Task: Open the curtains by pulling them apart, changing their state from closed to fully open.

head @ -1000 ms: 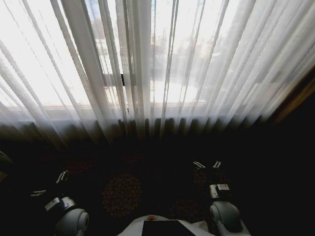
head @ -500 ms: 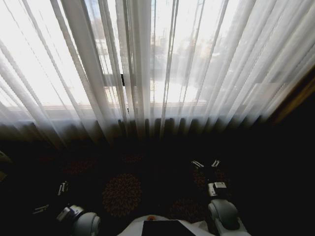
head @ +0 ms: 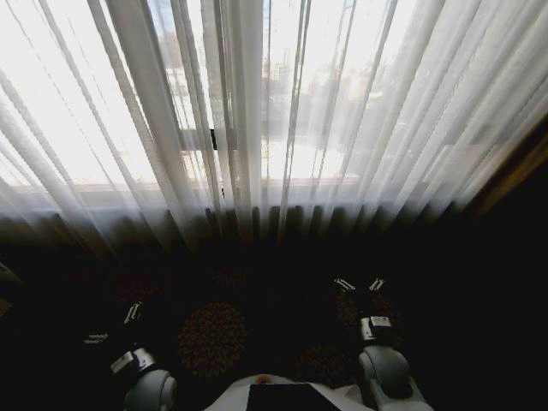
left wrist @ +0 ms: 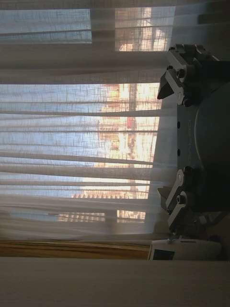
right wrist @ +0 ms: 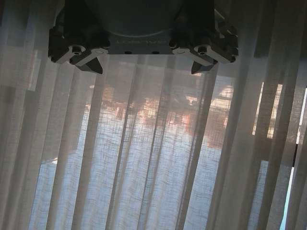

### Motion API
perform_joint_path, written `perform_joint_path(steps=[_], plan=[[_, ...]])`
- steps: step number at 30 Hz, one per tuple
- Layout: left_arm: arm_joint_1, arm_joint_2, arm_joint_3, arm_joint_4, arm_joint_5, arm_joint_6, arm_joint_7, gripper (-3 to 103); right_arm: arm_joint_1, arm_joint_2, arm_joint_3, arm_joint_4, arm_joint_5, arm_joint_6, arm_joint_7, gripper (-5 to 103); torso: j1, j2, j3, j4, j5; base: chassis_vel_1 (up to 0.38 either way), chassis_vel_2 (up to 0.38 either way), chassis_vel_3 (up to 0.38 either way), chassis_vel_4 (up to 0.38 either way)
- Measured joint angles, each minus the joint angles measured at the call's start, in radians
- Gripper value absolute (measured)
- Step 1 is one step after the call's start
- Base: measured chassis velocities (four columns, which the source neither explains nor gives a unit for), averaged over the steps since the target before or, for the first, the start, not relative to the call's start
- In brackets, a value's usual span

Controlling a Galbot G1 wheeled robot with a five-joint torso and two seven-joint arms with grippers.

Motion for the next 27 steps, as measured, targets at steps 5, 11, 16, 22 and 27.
perform_joint_path(steps=[5,11,16,22,27], plan=[[-0.001,-0.001,0.003,-0.007,0.004,0.008,0.064,100,0.011,0.001,0.002,0.004,0.015,0.031,-0.021,100,0.000,0.000,0.000,0.0001,-0.0001,0.000,0.000,0.000,0.000],[-0.006,-0.003,0.008,-0.036,0.013,0.039,0.215,100,0.003,-0.001,-0.003,0.047,0.060,-0.009,-0.078,100,0.000,0.000,0.000,0.0000,0.0001,0.000,0.000,0.000,0.000],[-0.011,-0.006,0.013,-0.060,0.021,0.065,0.343,100,-0.019,-0.024,-0.007,0.131,0.132,-0.132,-0.144,100,0.000,0.000,0.000,0.0000,0.0000,0.000,0.000,0.000,0.000],[-0.020,-0.001,0.015,-0.121,0.023,0.133,0.449,100,-0.017,-0.037,-0.007,0.194,0.150,-0.231,-0.185,100,0.000,0.000,0.000,0.0001,-0.0001,0.000,0.000,0.000,0.000],[-0.039,0.014,0.017,-0.239,0.012,0.266,0.582,100,0.018,-0.046,-0.021,0.207,0.151,-0.282,-0.170,100,0.000,0.000,0.000,-0.0002,0.0004,0.000,0.000,0.000,0.000]])
